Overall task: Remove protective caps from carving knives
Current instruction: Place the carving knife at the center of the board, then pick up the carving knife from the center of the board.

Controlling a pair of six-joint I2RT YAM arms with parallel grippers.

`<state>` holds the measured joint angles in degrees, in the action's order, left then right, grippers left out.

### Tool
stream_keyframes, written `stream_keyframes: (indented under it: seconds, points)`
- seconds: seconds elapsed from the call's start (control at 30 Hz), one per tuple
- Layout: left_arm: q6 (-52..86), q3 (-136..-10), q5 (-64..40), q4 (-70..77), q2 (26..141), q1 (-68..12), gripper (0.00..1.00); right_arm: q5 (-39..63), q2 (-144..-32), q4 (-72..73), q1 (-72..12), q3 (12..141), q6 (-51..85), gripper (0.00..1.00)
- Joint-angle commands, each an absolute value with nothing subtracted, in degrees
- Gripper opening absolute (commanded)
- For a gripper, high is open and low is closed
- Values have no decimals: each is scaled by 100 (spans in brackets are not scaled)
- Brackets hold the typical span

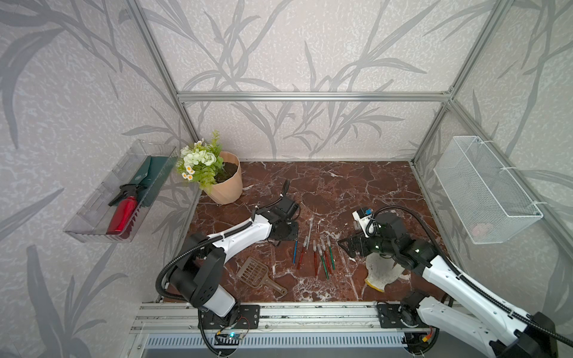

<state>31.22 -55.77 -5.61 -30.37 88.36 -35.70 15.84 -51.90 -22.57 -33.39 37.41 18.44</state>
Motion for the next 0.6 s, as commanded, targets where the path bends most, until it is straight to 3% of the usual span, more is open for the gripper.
stream_keyframes:
  seconds: [0.0, 0.57]
  points:
    - [3467, -5432, -334, -3122, 8616, -3720, 22, 1661, -5089, -2269, -3375, 3659, 1890, 99]
    - [3822, -5027, -278, -2922, 8659, -4207, 24, 1662, -5236, -2325, -3393, 3751, 1846, 99]
